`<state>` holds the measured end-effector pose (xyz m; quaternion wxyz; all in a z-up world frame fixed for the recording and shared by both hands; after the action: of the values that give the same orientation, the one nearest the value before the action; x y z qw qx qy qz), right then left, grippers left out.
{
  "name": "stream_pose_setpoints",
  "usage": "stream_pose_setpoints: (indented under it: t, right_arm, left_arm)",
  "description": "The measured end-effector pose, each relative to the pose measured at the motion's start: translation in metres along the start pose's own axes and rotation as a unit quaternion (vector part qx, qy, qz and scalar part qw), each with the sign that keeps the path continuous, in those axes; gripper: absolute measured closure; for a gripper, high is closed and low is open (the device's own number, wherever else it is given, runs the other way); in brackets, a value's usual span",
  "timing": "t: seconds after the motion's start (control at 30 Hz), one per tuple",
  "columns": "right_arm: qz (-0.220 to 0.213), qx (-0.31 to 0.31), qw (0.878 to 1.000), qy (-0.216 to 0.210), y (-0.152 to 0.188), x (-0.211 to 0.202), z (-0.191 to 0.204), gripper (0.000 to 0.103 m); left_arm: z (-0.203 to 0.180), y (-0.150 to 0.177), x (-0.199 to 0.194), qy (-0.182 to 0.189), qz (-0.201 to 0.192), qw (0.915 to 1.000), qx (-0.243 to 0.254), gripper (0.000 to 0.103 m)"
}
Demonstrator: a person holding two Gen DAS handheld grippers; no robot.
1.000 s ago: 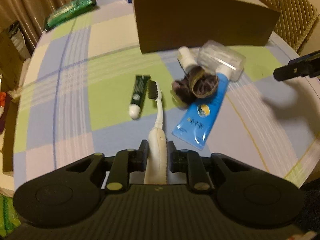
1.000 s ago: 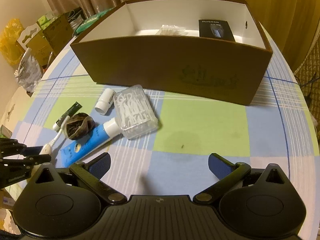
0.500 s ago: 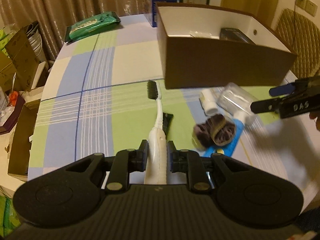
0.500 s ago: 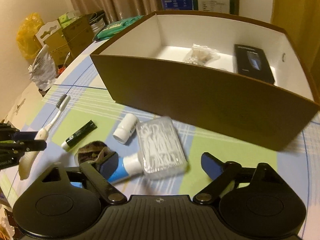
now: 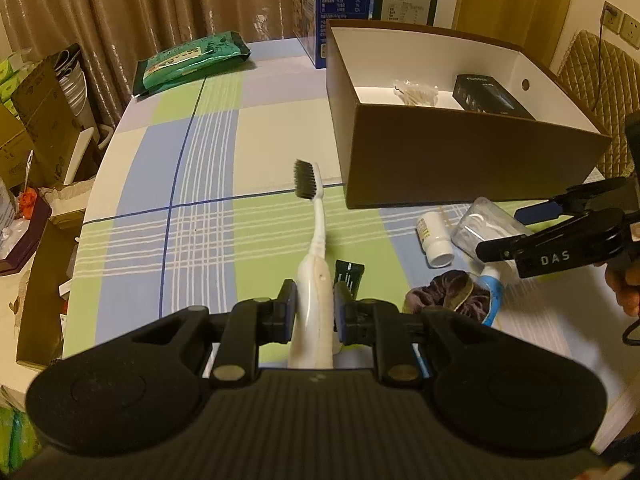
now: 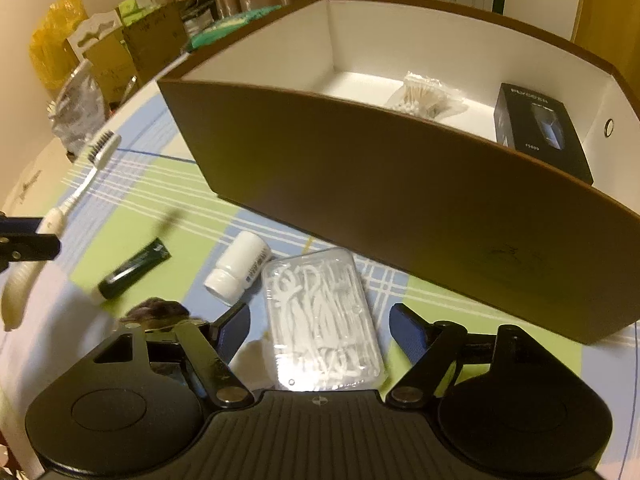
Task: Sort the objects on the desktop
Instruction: 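Grasp the clear floss-pick box with the right tool while the left tool lifts the toothbrush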
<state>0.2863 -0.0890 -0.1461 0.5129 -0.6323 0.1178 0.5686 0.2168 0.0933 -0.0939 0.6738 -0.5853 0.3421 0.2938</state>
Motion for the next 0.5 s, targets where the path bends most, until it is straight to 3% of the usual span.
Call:
stream_pose_setpoints:
  t: [0.1,0.2,0.5]
  right_arm:
    - [0.005,0.003,1.000,0.002,-0.0006,0.0057,-0.0013,0.034]
    - [0.013,-0.001,1.000,0.005,0.0001,0.0108,-0.0006,0.047]
    - [0.007,0.005,1.000,0.020,0.0067,0.0021,-0.0097,0.049]
  left_arm:
    - [0.0007,-0.0023,0.0036,0.001,0.002,1.0000,0.001,0.087]
    - [0.0011,-0.0045,0.0061,0.001,0.003,1.0000,0.005,0.087]
    - [-0.0018,-0.0064,0.0065,0.008,0.000,0.9999,0.012,0.087]
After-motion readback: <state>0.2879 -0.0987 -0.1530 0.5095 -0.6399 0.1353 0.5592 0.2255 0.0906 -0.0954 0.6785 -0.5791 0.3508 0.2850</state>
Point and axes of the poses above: each gripper's, at about its wrist camera, not at the fingertips, and x roughly the way its jaws point, z to its left, y to its underside, the point moved 4 cm from there along x, roughly the way its jaws point, and after that the axes turned 6 degrees about x, right-handed, at the moved point
